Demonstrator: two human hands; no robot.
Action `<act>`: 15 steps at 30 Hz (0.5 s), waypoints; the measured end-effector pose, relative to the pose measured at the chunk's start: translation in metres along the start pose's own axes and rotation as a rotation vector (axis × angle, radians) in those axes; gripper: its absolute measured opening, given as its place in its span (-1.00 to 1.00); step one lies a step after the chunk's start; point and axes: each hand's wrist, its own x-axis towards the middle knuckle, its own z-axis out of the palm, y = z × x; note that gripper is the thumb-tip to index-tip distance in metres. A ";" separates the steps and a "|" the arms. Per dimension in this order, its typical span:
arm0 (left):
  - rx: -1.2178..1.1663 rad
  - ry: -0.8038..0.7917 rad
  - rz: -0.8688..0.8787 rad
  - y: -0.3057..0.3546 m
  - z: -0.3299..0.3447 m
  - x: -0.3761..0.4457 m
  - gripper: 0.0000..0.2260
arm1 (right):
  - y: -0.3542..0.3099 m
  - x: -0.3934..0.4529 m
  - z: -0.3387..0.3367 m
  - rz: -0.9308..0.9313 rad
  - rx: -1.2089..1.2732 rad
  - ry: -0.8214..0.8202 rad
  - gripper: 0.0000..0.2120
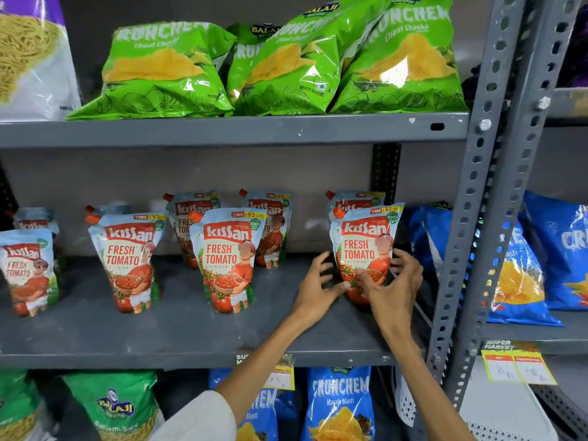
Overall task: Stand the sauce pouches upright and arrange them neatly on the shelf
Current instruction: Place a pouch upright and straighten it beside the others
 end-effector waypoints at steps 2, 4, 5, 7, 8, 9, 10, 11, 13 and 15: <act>-0.014 0.068 0.076 0.008 -0.018 -0.013 -0.41 | -0.012 -0.008 0.011 -0.097 0.056 -0.027 -0.35; -0.033 0.173 0.163 0.016 -0.042 -0.031 -0.57 | -0.030 -0.020 0.029 -0.132 0.136 -0.093 -0.49; -0.029 0.230 0.203 0.019 -0.055 -0.040 -0.65 | -0.040 -0.027 0.040 -0.134 0.174 -0.126 -0.54; -0.014 0.323 0.261 0.021 -0.085 -0.055 -0.77 | -0.057 -0.041 0.063 -0.140 0.244 -0.184 -0.58; -0.009 0.358 0.276 0.020 -0.102 -0.061 -0.82 | -0.065 -0.048 0.076 -0.139 0.269 -0.212 -0.58; -0.009 0.392 0.278 0.019 -0.113 -0.065 -0.84 | -0.070 -0.052 0.085 -0.132 0.287 -0.246 -0.57; -0.006 0.428 0.271 0.015 -0.129 -0.069 -0.83 | -0.075 -0.059 0.097 -0.117 0.305 -0.285 -0.55; -0.004 0.462 0.258 0.011 -0.146 -0.071 -0.81 | -0.079 -0.065 0.109 -0.100 0.322 -0.326 -0.53; 0.023 0.502 0.243 -0.002 -0.179 -0.074 -0.77 | -0.086 -0.079 0.135 -0.061 0.340 -0.424 -0.45; 0.058 0.494 0.221 -0.015 -0.209 -0.074 -0.65 | -0.089 -0.089 0.158 -0.005 0.333 -0.541 -0.35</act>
